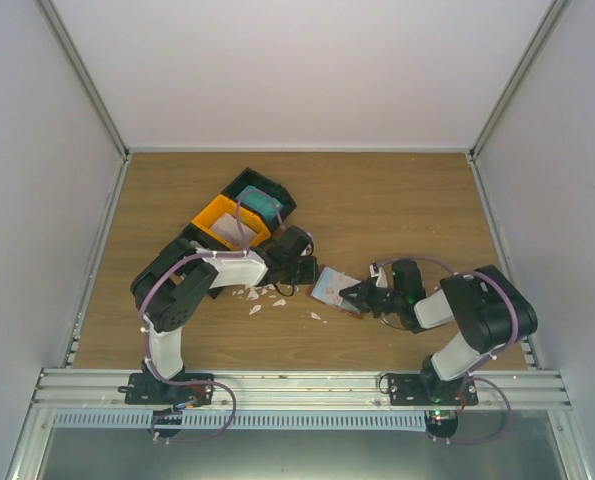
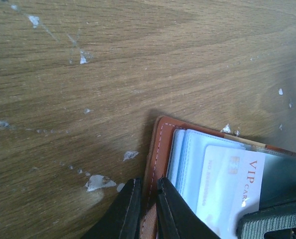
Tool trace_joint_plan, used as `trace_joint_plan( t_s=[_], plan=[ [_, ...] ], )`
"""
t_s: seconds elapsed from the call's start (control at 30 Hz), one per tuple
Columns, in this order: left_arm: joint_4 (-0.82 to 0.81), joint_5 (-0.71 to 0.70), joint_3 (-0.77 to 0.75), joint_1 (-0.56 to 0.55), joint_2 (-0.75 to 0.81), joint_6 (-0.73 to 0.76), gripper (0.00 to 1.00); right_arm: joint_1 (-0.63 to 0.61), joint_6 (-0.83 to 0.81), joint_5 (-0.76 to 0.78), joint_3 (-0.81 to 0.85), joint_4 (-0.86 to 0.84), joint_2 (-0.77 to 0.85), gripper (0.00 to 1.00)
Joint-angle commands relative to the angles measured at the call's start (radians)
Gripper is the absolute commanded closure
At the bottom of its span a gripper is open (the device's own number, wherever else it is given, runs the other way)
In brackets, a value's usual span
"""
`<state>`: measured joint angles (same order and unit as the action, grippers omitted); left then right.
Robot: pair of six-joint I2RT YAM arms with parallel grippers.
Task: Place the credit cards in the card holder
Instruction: Insert the credit card into the card holder.
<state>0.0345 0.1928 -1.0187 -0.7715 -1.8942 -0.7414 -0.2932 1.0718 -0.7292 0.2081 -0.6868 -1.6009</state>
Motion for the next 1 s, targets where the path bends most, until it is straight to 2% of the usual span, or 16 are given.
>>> trace_joint_plan(
  t_s=[0.0, 0.6, 0.77, 0.97],
  plan=[
    [0.088, 0.017, 0.048, -0.012, -0.013, 0.004, 0.87, -0.040, 0.010, 0.037, 0.016, 0.041, -0.056, 0.98],
    [0.062, 0.037, 0.080, -0.015, 0.007, -0.010, 0.87, -0.084, 0.061, 0.039, 0.008, -0.076, -0.060, 0.93],
    [0.074, 0.034, 0.079, -0.016, 0.042, -0.003, 0.86, -0.084, 0.021, 0.084, 0.002, 0.048, 0.027, 0.87],
    [0.093, 0.019, 0.076, -0.015, 0.075, 0.001, 0.84, -0.084, -0.064, 0.176, 0.040, 0.319, 0.163, 0.66]
  ],
)
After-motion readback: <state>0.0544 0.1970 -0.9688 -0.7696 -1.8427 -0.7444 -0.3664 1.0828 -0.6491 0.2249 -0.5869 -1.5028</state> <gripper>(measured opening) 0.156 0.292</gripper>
